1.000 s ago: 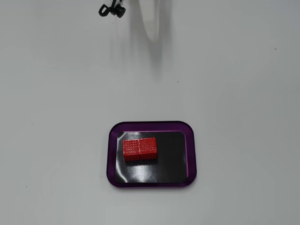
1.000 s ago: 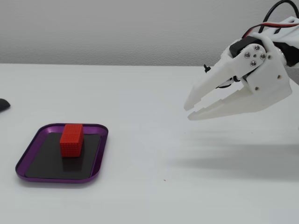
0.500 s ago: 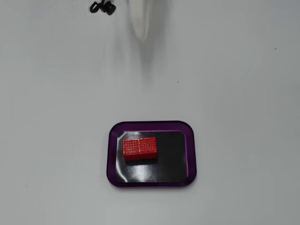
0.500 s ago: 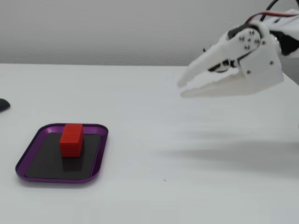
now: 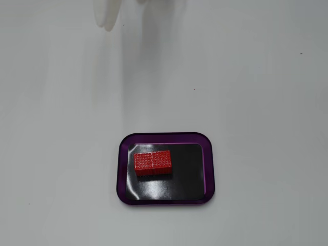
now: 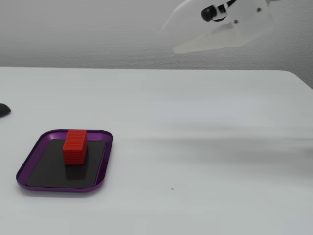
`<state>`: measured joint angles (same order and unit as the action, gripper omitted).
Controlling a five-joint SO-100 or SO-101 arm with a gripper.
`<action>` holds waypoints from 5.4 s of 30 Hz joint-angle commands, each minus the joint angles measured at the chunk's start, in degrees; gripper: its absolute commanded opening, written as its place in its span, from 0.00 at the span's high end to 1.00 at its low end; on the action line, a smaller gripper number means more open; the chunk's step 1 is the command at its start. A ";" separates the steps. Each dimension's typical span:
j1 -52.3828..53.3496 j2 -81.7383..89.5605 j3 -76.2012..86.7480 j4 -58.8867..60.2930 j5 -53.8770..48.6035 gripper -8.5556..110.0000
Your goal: Remove the cube from the box.
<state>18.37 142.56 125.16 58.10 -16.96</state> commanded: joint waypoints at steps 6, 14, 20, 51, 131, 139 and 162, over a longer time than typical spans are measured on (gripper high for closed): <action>-4.04 -34.72 -28.56 10.63 2.81 0.77; -12.30 -58.80 -58.36 19.42 7.82 0.72; -13.89 -74.97 -72.95 21.09 7.73 0.72; -8.96 -89.03 -77.43 16.96 6.77 0.93; -13.10 -32.70 -4.48 -10.99 3.52 0.78; -13.71 -5.01 -8.00 -2.64 4.39 0.78; -13.10 47.11 38.76 1.85 12.04 0.79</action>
<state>5.10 188.17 162.25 58.54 -5.19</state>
